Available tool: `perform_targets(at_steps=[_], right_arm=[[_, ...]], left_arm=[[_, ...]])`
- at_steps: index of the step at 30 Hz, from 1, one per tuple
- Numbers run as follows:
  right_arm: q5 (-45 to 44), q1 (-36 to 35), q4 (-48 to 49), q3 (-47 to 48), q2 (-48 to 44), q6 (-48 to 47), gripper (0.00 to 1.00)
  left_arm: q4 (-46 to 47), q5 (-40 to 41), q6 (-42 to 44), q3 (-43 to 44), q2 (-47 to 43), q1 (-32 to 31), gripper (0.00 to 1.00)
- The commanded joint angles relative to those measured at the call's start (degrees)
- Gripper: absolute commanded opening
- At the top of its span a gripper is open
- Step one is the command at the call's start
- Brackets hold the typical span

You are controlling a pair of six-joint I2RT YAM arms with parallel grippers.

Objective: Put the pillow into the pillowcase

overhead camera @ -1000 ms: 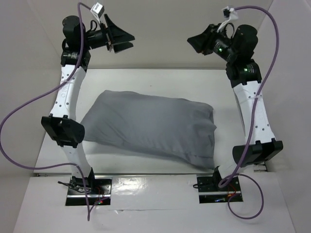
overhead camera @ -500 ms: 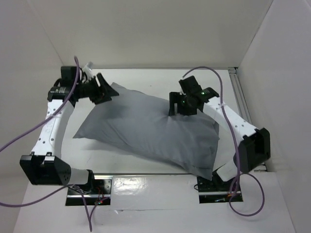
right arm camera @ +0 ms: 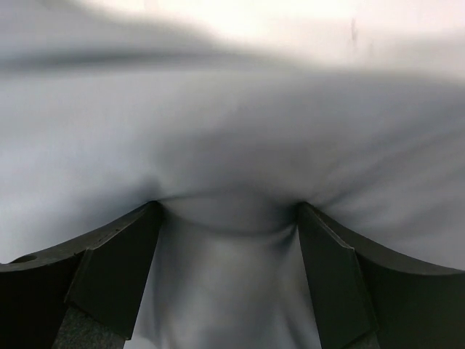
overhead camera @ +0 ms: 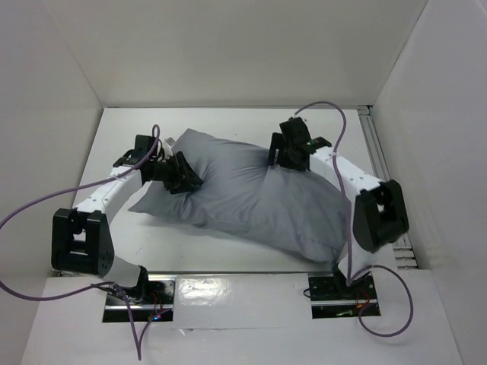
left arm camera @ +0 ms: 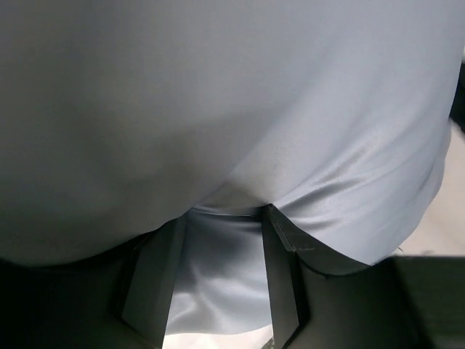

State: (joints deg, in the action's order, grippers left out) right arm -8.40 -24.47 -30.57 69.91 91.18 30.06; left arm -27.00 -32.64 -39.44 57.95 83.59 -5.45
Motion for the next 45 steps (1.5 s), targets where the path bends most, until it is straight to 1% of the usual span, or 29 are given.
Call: perform_targets(at_steps=[1,2,4,7,10,11,13,15,16,18,19,20,23,24,25,26,27,28,29,31,32,34,35,37,38,39,40,43,45], right_arm=[[-4.5,2.1,6.8,7.3,11.5,-4.4,0.83],[-4.5,2.1,6.8,12.7,13.7,-5.8,0.83],[-5.7,2.1,6.8,19.3,19.4,-6.5,0.83],[-5.7,2.1,7.8,24.3,24.4,-8.1,0.83],[-6.3,2.1,8.2,28.4,26.3,-10.1,0.83],[-6.3,2.1,7.5,31.0,26.3,-10.1,0.84],[-6.3,2.1,6.8,32.8,23.9,-10.1,0.86],[-6.3,2.1,6.3,33.4,20.0,-10.1,0.9],[-6.3,2.1,5.4,34.1,16.1,-9.6,0.92],[-6.3,2.1,1.1,34.8,12.2,-9.6,0.94],[-6.3,2.8,-1.1,34.9,8.5,-9.6,0.97],[-6.3,2.8,-6.5,34.9,6.8,-9.6,0.97],[-9.9,3.5,-15.5,27.3,-1.6,-5.5,1.0],[-11.1,2.9,-21.4,21.2,-4.1,-3.5,1.0],[-12.2,2.9,-23.9,17.7,-10.1,2.1,1.0],[-12.2,2.9,-25.4,14.1,-13.4,4.5,1.0],[-12.2,2.9,-28.6,8.2,-16.4,9.9,1.0],[-10.5,2.9,-30.0,5.8,-22.0,12.0,1.0],[-9.6,2.9,-32.1,3.9,-24.1,14.3,1.0],[-6.4,2.9,-32.1,-1.5,-27.6,18.3,1.0],[-2.9,2.9,-31.6,-3.4,-29.8,19.2,1.0],[1.4,2.9,-26.9,-9.9,-30.4,19.9,1.0],[4.9,2.9,-21.3,-12.3,-30.4,19.9,1.0],[6.4,2.9,-15.3,-18.0,-28.8,19.2,1.0],[6.4,2.4,-12.1,-19.2,-25.8,18.5,1.0],[6.4,2.4,-6.1,-19.9,-24.0,17.9,1.0],[5.3,2.4,-3.2,-19.9,-21.9,16.8,1.0],[-0.6,2.9,2.7,-14.0,-12.9,12.0,1.0],[-2.0,3.6,4.7,-10.6,-7.5,7.9,1.0]], left_arm=[[2.0,2.5,-0.7,-1.9,2.7,-0.9,0.59],[2.6,2.5,-1.2,-1.2,3.2,-0.9,0.59],[3.4,3.6,-2.3,0.2,3.9,-0.9,0.59],[5.5,4.5,-3.5,2.7,5.3,-0.4,0.59],[5.5,5.0,-4.1,5.9,6.8,0.3,0.59],[5.5,3.5,-4.1,6.7,6.8,0.8,0.59],[3.5,2.7,-2.8,8.1,6.2,0.8,0.59],[1.6,2.7,-1.7,9.5,4.7,0.8,0.61],[1.1,2.7,-0.8,9.5,4.1,0.8,0.61],[-0.4,2.7,0.1,10.0,3.0,0.8,0.62],[-0.9,2.7,1.1,10.0,3.0,0.8,0.62],[-0.9,2.7,1.1,10.0,2.5,0.8,0.62],[-1.8,3.4,1.6,9.3,2.5,0.8,0.62],[-1.8,3.4,1.6,8.5,2.5,0.8,0.62],[-1.8,3.4,1.6,7.9,2.5,0.8,0.62],[-1.8,3.4,1.6,7.4,2.5,0.8,0.62],[-1.8,3.4,1.6,7.3,2.5,0.8,0.62],[-1.8,3.4,1.1,7.3,2.5,0.3,0.62],[-1.8,3.4,1.1,7.3,2.5,0.3,0.62],[-1.8,3.9,1.1,7.3,2.5,-0.3,0.62],[-1.8,3.9,1.1,7.3,2.5,-0.3,0.62],[-2.3,3.9,1.1,7.3,3.0,-0.9,0.62],[-2.4,3.9,1.1,7.3,3.0,-0.9,0.62],[-2.4,4.5,1.1,7.3,3.0,-0.9,0.62],[-2.4,4.5,1.1,7.3,3.0,-0.9,0.62],[-2.4,4.5,1.1,7.3,3.0,-0.9,0.62],[-2.4,5.2,1.1,7.3,3.0,-0.9,0.62],[-3.0,6.8,1.7,9.2,3.5,-0.9,0.62],[-3.0,7.3,2.4,10.4,4.1,-0.9,0.62]])
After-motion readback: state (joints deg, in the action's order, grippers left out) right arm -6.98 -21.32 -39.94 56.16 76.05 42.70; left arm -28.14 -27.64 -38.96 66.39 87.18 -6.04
